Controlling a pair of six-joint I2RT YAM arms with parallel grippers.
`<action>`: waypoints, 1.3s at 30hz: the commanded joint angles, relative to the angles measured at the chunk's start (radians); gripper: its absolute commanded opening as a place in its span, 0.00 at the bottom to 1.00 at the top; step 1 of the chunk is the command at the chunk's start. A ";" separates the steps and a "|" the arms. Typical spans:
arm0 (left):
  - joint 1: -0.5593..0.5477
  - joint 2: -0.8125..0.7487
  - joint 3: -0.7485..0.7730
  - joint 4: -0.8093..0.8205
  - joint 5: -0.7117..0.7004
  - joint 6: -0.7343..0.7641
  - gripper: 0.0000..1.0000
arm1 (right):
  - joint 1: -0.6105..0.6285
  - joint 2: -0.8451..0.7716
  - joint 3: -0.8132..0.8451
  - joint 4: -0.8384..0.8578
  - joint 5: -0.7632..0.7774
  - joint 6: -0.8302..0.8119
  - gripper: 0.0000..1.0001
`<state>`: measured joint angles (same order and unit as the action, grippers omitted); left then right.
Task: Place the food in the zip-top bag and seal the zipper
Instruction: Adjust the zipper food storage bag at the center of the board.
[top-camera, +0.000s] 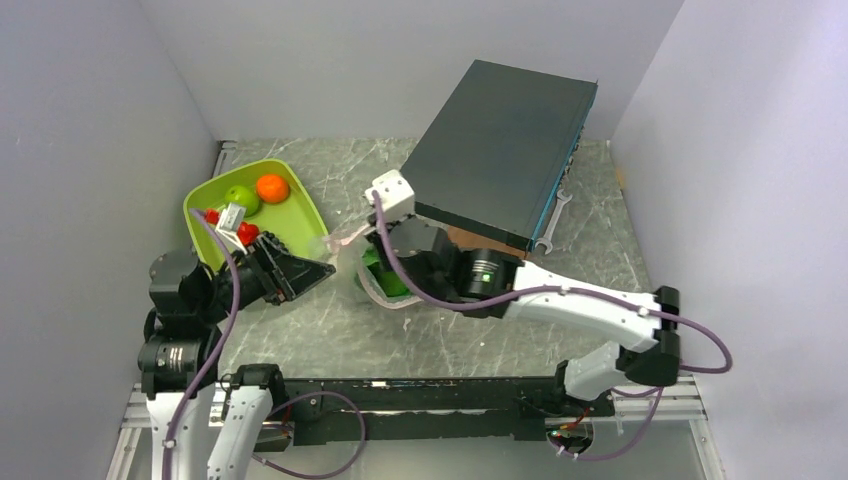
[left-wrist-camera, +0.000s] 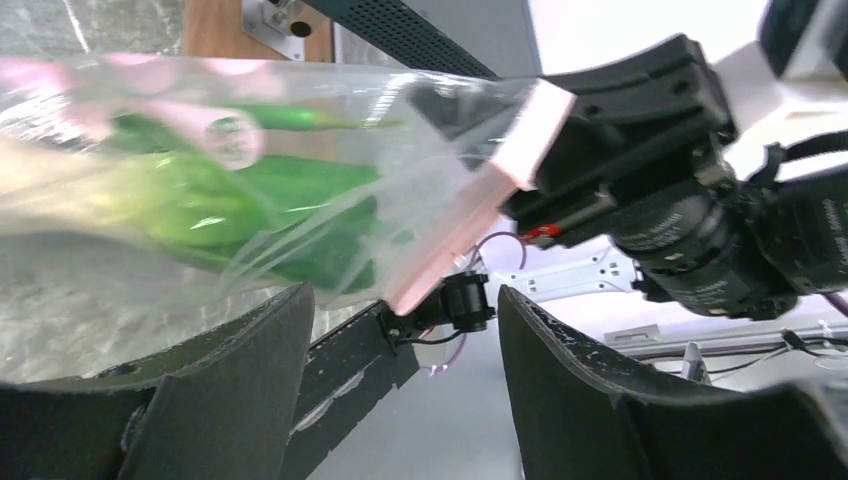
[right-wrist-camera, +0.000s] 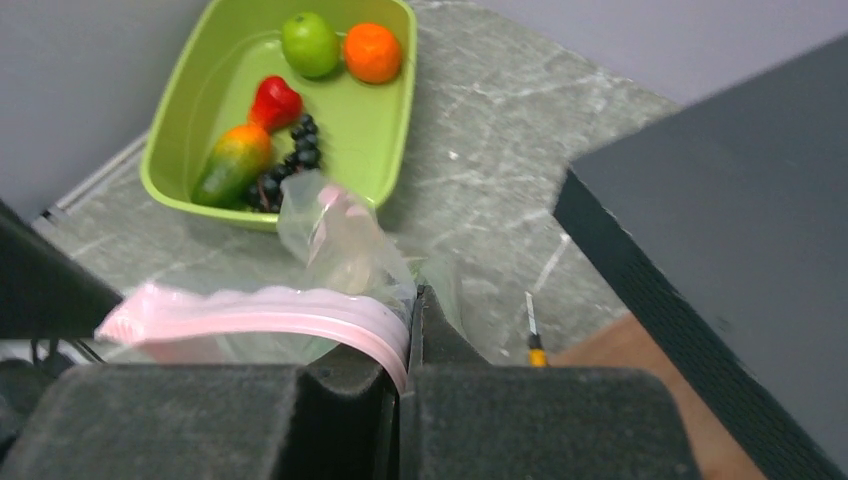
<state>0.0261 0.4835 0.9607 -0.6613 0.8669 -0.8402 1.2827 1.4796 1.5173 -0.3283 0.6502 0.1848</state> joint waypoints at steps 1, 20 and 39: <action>-0.006 0.067 0.055 -0.101 -0.049 0.127 0.72 | -0.012 -0.195 -0.034 -0.136 0.093 -0.016 0.00; -0.006 0.036 0.008 -0.393 -0.409 0.278 0.73 | 0.001 -0.115 -0.208 -0.129 -0.011 0.392 0.00; -0.006 -0.137 -0.138 -0.182 -0.084 0.117 0.73 | 0.000 0.000 0.040 -0.053 -0.143 0.148 0.00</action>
<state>0.0223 0.3092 0.7570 -0.9180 0.7509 -0.7231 1.2861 1.5826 1.5089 -0.4641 0.5652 0.4507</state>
